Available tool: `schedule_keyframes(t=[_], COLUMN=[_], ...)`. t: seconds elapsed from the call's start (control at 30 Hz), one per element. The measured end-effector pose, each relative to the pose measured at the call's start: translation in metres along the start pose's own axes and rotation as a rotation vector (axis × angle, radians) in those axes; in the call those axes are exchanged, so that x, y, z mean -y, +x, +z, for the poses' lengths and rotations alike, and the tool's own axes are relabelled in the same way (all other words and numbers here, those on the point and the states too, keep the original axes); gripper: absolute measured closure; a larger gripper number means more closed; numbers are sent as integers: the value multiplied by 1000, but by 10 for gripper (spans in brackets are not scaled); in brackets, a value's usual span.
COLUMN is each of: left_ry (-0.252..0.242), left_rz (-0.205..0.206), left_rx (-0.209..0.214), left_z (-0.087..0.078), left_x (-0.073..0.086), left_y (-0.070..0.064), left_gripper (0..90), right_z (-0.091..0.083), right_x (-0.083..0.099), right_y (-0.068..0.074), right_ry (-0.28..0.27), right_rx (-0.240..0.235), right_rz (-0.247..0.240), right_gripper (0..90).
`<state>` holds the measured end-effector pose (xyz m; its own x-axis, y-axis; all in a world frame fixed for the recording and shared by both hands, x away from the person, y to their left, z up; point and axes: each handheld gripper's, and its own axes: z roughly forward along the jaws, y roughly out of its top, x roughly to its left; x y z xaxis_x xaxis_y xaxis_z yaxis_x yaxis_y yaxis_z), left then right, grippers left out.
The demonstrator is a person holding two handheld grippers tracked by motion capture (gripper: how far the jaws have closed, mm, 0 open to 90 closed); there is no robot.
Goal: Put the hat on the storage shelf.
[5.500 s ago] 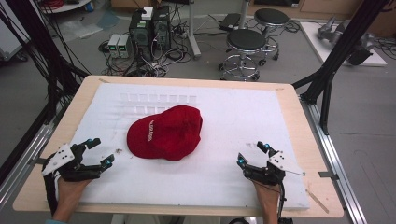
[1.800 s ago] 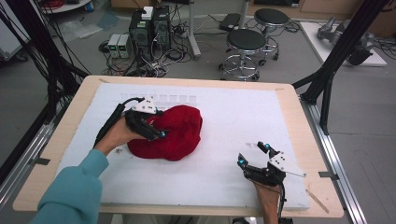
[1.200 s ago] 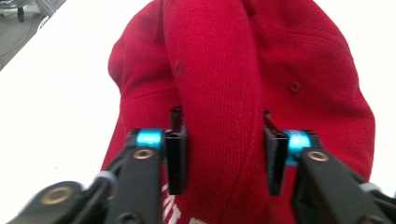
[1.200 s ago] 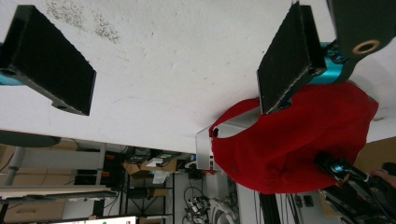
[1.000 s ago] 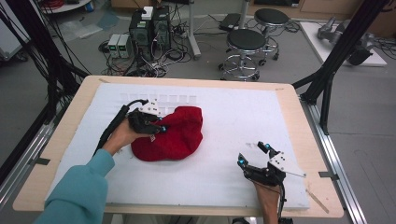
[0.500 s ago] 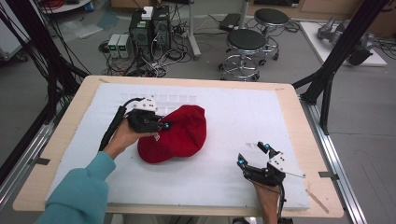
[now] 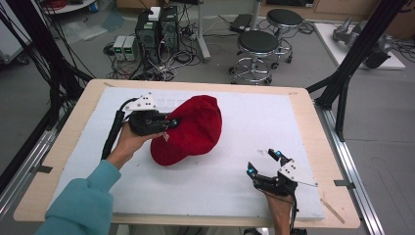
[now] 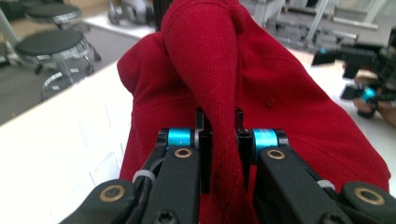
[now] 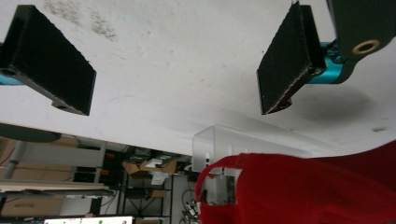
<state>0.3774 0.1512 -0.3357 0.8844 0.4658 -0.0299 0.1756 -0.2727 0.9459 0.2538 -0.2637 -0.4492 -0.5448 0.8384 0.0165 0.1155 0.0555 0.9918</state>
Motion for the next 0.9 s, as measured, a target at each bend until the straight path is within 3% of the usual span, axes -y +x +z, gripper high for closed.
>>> schedule_keyframes(t=[0.17, 0.33, 0.53, 0.63, 0.77, 0.83, 0.9], left_ry=[-34, -56, -73, -88, -125, -147, -158], left_rz=[-8, -19, -37, -42, -52, -61, -69], left_rx=[-22, -32, -49, -54, -66, -73, -69], left_z=[1, 3, 6, 8, 10, 11, 13], left_x=[-6, -12, -16, -18, -23, -25, -27], left_y=[-2, -6, -9, -12, -17, -19, -21], left_gripper=[852, 852, 852, 851, 851, 851, 851], right_z=[1, 5, 14, 21, 28, 33, 38], right_x=[-12, -26, -43, -50, -52, -55, -56], right_y=[11, 26, 47, 61, 70, 79, 85], right_ry=[-14, -21, -23, -30, -24, -10, 0], right_rx=[-30, -107, -179, -236, -266, -301, -303], right_rz=[-2, 36, 36, 77, 93, 105, 109], right_gripper=[106, 105, 106, 106, 108, 150, 182])
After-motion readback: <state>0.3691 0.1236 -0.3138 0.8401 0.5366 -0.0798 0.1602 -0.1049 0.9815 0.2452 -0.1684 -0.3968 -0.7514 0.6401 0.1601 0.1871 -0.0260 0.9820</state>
